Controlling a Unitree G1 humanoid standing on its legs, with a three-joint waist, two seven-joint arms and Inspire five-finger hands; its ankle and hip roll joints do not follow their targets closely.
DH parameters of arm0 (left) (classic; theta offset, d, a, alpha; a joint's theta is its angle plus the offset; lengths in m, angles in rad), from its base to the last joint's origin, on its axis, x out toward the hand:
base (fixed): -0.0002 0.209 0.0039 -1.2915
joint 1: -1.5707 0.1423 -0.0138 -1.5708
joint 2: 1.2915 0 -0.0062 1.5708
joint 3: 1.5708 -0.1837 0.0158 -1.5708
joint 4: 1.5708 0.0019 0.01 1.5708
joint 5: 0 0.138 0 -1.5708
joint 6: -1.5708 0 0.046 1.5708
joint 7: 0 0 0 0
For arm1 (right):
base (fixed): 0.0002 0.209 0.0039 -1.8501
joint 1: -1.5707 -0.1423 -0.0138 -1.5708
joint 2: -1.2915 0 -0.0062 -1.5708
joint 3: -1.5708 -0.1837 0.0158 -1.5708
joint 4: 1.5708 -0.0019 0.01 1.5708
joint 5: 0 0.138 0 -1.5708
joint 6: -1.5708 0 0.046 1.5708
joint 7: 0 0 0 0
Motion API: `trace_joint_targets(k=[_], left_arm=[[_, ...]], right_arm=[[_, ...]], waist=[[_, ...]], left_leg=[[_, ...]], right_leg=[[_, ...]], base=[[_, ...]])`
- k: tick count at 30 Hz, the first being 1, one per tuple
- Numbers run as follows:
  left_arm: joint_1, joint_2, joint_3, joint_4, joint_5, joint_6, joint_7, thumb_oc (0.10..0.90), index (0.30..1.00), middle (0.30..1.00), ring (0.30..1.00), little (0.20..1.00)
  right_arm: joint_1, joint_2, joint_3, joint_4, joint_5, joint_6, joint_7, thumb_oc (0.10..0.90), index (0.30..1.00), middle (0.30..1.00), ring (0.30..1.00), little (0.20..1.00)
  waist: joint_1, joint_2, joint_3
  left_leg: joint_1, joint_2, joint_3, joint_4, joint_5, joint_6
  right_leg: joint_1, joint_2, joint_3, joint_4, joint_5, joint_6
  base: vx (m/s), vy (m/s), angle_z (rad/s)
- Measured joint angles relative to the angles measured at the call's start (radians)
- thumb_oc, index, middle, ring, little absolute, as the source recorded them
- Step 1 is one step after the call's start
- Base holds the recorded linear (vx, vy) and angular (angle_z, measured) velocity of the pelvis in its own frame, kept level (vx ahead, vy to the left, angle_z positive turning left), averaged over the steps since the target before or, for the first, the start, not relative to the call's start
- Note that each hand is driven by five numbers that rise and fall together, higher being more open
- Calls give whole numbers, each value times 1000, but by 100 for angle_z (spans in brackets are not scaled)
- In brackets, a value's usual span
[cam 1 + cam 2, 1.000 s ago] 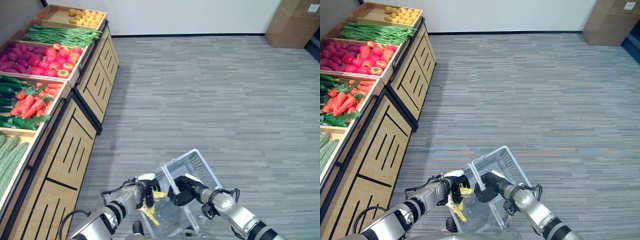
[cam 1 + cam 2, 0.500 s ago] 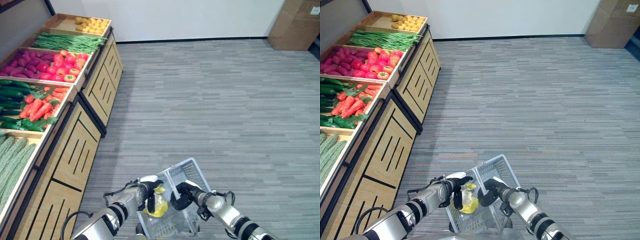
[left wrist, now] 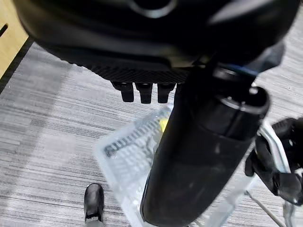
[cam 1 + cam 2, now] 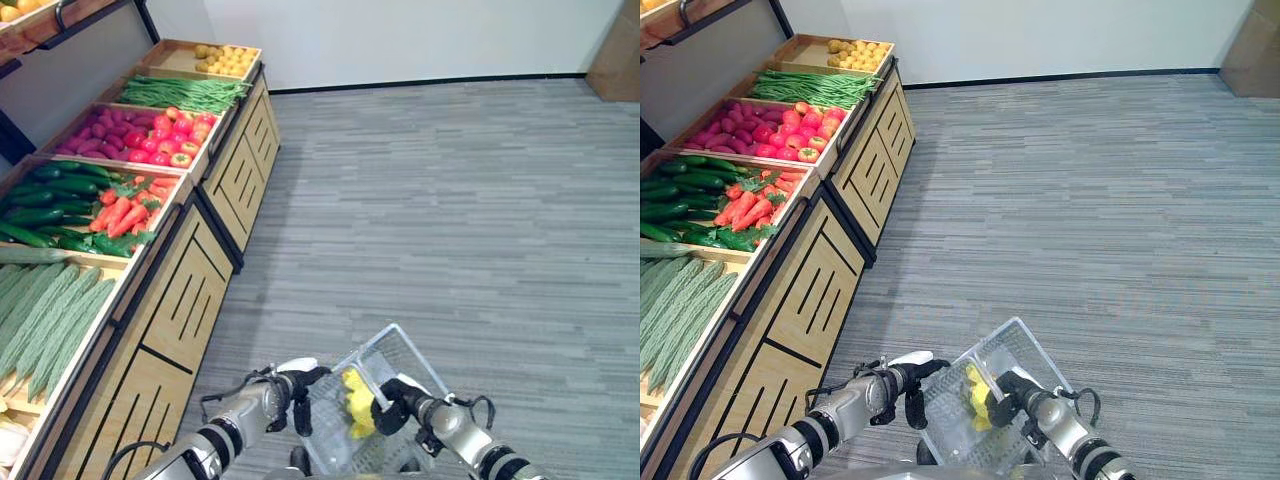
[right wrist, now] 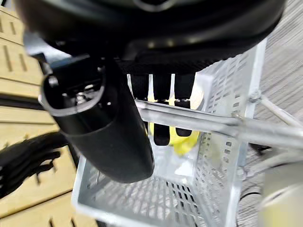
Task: Get the vegetables into the basket
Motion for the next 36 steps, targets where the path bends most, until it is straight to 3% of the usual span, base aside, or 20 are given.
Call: trace_joint_targets(k=[4, 7, 8, 12, 17, 21, 27, 36], left_arm=[[73, 12, 107, 45, -107, 15, 40, 900, 1000, 1000, 1000, 1000], [92, 44, 167, 82, -138, -19, 43, 900, 1000, 1000, 1000, 1000], [158, 94, 267, 57, -171, -15, 87, 900, 1000, 1000, 1000, 1000], [192, 128, 341, 91, -214, -1, 108, 900, 1000, 1000, 1000, 1000], [203, 63, 385, 209, -330, -3, 114, 900, 1000, 1000, 1000, 1000], [189, -28, 457, 413, -376, -14, 148, 900, 1000, 1000, 1000, 1000], [198, -42, 533, 472, -418, -13, 175, 900, 1000, 1000, 1000, 1000], [200, -43, 541, 491, -420, -14, 197, 900, 1000, 1000, 1000, 1000]], right_arm=[[16, 15, -138, 162, 5, -25, -44, 400, 300, 300, 300, 300], [25, 15, -193, 203, 10, -61, -36, 400, 300, 300, 300, 300], [74, -2, -295, 229, 24, -66, -62, 400, 300, 300, 300, 300], [91, -12, -376, 267, 50, -70, -81, 400, 300, 300, 300, 300], [103, -7, -401, 317, 81, -87, -91, 400, 300, 300, 300, 300], [86, 13, -414, 392, 88, -111, -115, 400, 300, 300, 300, 300], [109, 25, -437, 428, 122, -116, -134, 400, 300, 300, 300, 300], [115, 35, -434, 428, 128, -119, -143, 400, 300, 300, 300, 300]], waist=[[3, -9, 1], [1, -24, -4], [2, -33, -19], [0, -42, -20], [-2, -47, -18], [-14, -53, -22], [-27, -57, -24], [-26, -68, -23]], left_leg=[[15, 5, -1, 0, -2, -1], [17, 5, 0, 0, -2, -2], [21, 2, -3, 0, -4, -3], [20, 1, -5, 0, -4, -3], [22, -1, 2, 0, -5, -2], [27, 0, 21, 0, -12, -5], [34, 2, 51, 0, -20, -6], [28, -5, 61, 0, -32, -5]], right_leg=[[16, 5, 0, 0, -10, 6], [18, 5, 2, 1, -10, 6], [22, 3, -1, 0, -11, 7], [23, 1, -2, 0, -11, 7], [16, -3, 6, -1, -11, 7], [9, -2, 27, -1, -11, 7], [-1, 1, 56, 0, -9, 7], [-12, -4, 65, 0, -3, 3]], base=[[44, 8, 0], [10, 12, 0], [-5, 17, 6], [0, 5, 2], [-1, 9, -3], [4, 16, -14], [-2, 20, -14], [2, 46, -4]])
